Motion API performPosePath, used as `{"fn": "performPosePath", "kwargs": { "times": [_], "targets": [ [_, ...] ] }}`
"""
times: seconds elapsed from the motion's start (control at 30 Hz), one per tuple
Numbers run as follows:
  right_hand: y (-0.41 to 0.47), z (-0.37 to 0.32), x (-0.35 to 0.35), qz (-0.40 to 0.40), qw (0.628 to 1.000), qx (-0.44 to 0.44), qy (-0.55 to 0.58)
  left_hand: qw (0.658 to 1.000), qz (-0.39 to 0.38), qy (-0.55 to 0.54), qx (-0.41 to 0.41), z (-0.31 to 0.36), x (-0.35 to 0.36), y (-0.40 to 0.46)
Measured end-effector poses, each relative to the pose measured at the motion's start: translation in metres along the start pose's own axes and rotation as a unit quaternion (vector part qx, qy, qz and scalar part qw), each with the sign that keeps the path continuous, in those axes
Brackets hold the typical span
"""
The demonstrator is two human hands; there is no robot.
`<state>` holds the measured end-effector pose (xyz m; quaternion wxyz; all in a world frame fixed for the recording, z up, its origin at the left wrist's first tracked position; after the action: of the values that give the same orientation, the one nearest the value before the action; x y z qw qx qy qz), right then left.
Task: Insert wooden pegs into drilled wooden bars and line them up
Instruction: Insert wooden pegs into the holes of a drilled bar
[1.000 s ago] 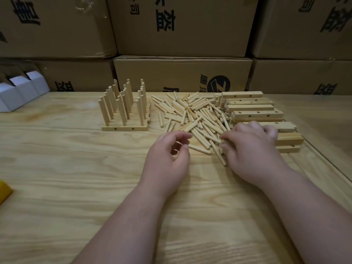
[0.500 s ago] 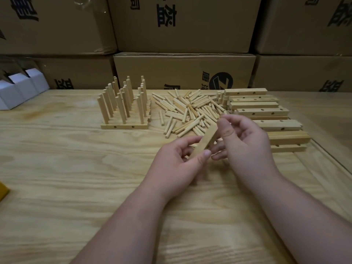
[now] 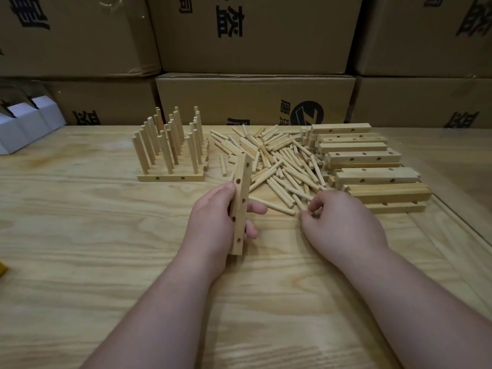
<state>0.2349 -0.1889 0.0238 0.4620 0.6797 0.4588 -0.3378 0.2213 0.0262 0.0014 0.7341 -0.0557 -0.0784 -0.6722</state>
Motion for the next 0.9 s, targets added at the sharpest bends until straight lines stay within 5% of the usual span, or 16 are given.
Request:
{"fn": "performPosePath", "kwargs": {
  "times": [0.37, 0.57, 0.9],
  "targets": [
    [-0.014, -0.011, 0.003, -0.044, 0.998, 0.012, 0.043, 0.993, 0.024, -0.111, -0.036, -0.004, -0.008, 0.004],
    [-0.014, -0.023, -0.006, 0.033, 0.985, -0.046, 0.163, 0.995, 0.008, -0.087, -0.039, -0.006, -0.003, 0.005],
    [-0.013, -0.028, -0.003, 0.022, 0.952, -0.079, 0.295, 0.997, 0.054, -0.046, -0.041, -0.011, -0.01, 0.005]
  ]
}}
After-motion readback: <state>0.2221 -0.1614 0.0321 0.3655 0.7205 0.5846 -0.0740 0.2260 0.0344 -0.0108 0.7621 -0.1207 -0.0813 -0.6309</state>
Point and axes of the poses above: each hand's wrist, its own y-axis towards the middle knuckle, its own x-axis out of the palm, z = x × y, the point moved 10 cm from there along y, towards the middle knuckle, and after that the axes turned 1 degree about z, right-handed, at the moved point
